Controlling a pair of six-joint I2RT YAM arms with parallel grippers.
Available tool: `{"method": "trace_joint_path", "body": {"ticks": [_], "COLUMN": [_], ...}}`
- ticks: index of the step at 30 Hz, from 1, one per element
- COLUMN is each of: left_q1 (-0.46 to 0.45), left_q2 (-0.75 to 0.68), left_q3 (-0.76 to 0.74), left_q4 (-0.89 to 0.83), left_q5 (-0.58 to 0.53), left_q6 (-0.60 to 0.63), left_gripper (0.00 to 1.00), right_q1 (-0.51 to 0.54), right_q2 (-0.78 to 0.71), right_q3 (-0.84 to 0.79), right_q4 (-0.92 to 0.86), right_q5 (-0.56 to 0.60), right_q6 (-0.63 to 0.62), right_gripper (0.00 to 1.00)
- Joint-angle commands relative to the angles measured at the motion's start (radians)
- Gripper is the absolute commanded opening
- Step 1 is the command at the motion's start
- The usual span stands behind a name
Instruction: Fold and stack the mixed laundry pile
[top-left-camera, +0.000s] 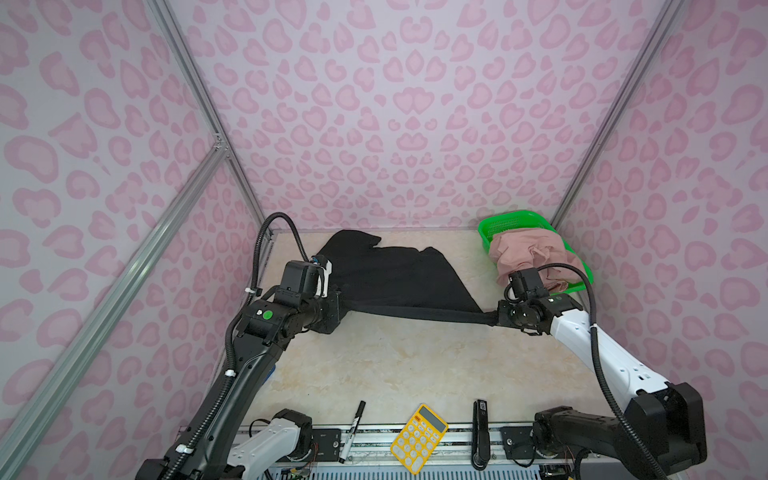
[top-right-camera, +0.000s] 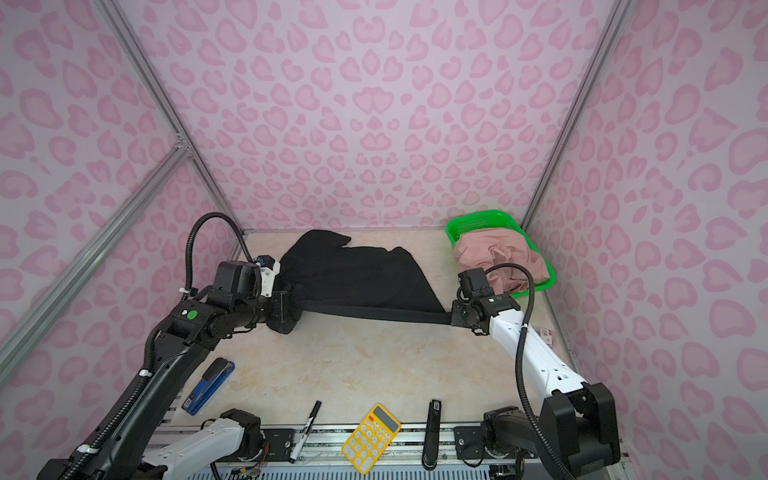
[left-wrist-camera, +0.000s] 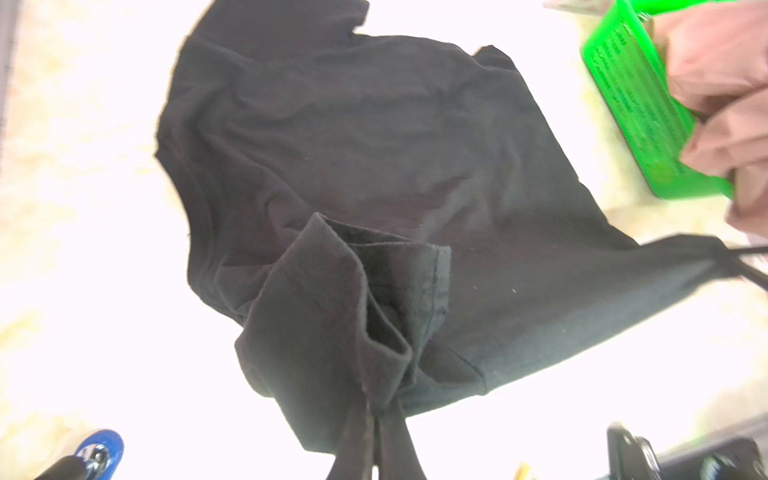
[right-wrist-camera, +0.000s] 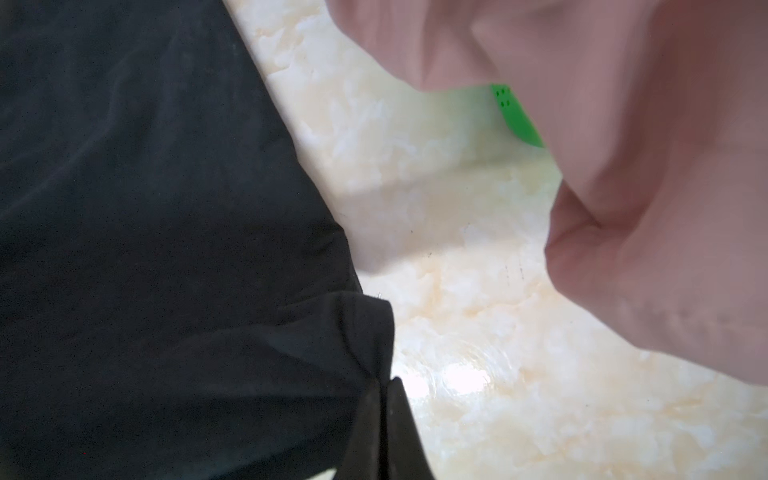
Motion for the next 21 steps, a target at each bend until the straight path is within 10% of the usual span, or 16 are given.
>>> {"method": "trace_joint_path", "body": {"ticks": [1,15,21], "left_q1": [0.009,0.012,-0.083], "left_q2": [0.022,0.068,0.04], "left_q3": [-0.023,-0.114,-0.211], "left_q4": [-0.023,0.075,0.161], "left_q5": [0.132,0.189,0.34], "left_q6": [0.047,0.026,0.018], "left_gripper": [0.11,0.05,0.46], "right_q1": [-0.009,-0.037,-0.037], "right_q2": [0.011,0.017,0.018], "right_q3": [-0.001,-0.051,-0.071], "right_q4": [-0.05,-0.032,-0.029], "right_q5": [0.068,0.047,0.038], "right_q6": [-0.02,-0.023,-0.021], "right_gripper": [0.0,0.0,0.0]}}
